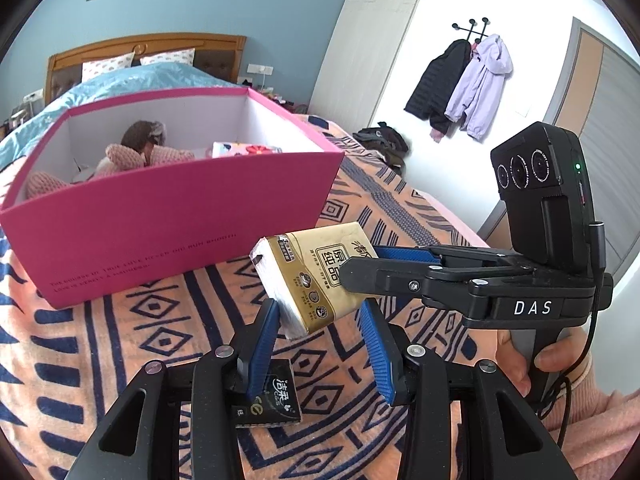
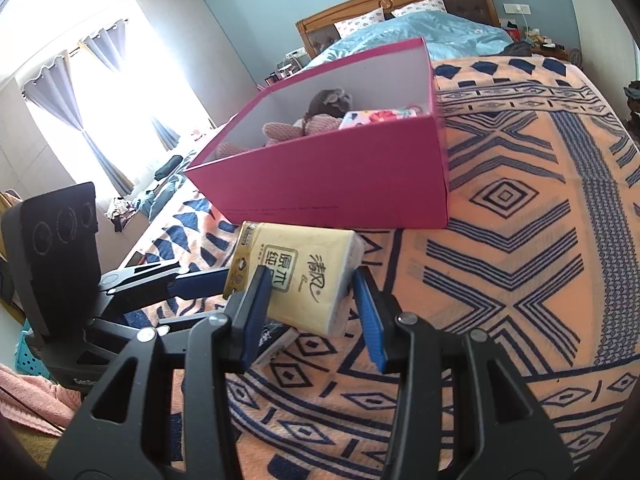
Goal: Organize objects
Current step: 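Carry the beige tissue pack over the magenta box rim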
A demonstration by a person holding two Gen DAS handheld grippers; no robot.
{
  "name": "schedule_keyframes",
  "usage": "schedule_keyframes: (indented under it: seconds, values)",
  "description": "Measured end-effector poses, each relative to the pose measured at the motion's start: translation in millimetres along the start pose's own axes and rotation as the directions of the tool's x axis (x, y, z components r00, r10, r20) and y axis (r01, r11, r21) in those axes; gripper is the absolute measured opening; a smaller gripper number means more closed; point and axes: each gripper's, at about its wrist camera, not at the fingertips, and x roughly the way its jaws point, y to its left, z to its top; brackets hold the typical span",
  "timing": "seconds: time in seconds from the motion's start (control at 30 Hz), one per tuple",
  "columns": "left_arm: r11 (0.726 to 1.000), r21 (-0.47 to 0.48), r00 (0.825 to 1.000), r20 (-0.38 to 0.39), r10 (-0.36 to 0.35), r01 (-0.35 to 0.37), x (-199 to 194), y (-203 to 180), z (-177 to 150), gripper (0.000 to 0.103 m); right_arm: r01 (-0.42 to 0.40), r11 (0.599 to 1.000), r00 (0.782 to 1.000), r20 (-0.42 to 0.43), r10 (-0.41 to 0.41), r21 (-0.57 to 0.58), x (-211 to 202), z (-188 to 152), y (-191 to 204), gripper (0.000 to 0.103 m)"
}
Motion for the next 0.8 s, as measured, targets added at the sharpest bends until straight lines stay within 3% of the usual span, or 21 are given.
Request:
schedule_keyframes:
  seconds: [0.8]
  values:
    - [0.999,0.022,0.996,0.083,0.031,-0.033,-30.8,4.1,11.3,0.042,-0.025,0.997,0.999,0.038,0.027,-0.069,-4.8,20.2,24.0,0.046]
